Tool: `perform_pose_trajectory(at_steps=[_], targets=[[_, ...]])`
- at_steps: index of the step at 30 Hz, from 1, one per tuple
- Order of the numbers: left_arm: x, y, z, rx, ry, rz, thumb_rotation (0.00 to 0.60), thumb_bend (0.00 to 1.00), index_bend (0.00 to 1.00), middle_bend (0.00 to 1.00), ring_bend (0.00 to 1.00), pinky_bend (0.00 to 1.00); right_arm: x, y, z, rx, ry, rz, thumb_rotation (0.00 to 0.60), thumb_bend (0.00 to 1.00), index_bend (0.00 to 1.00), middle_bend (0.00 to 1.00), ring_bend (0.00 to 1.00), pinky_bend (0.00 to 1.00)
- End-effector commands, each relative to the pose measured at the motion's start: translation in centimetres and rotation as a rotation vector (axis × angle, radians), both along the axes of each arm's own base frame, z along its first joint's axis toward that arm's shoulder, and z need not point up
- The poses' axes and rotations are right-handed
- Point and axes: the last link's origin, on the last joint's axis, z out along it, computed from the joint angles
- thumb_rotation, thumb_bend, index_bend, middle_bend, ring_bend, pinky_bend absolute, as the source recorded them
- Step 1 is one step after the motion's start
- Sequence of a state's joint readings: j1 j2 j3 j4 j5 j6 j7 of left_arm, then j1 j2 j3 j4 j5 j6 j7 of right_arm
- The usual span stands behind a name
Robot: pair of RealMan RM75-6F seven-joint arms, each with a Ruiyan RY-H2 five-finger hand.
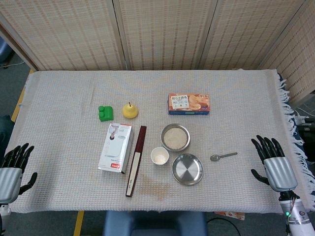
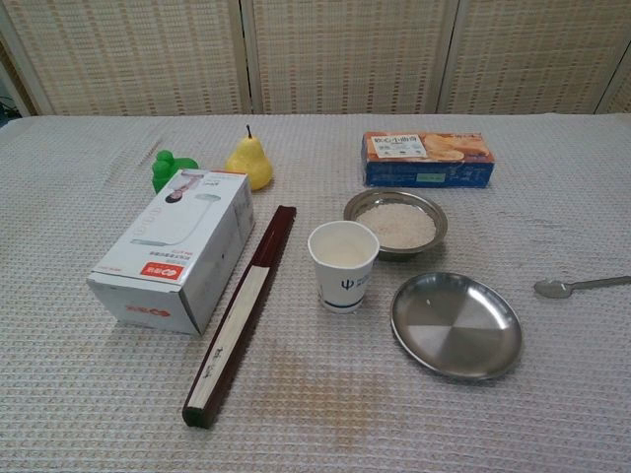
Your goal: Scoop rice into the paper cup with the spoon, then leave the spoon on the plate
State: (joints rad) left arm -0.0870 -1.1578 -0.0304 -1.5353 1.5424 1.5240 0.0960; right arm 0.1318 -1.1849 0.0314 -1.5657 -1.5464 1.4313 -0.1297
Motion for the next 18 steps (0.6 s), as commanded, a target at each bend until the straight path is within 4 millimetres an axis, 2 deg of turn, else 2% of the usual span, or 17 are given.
perform_pose_trajectory(at_steps=[1,6,18], targets=[[0.0,-0.1,-0.1,0.0,-0.001,0.002,0.6,0.38,0.0,0.0,0.0,0.11,-0.1,-0.2,-0.4,0.006,0.003,-0.01,0.6,0.13,0.04,0.0,0.0,0.0],[0.2,-0.4,0.0,0.002,-0.005,-0.005,0.6,0.38,0.0,0.0,0.0,0.11,-0.2,-0.9,-1.7,0.033,0.013,-0.027,0.6,0.13,0.16,0.0,0.0,0.0],[0.1,-0.2,0.1,-0.018,-0.016,-0.007,0.6,0.38,0.0,0.0,0.0,0.11,-0.2,-6.4,-7.5,0.147,0.129,-0.056,0.6,0.21,0.38,0.16,0.0,0.0]])
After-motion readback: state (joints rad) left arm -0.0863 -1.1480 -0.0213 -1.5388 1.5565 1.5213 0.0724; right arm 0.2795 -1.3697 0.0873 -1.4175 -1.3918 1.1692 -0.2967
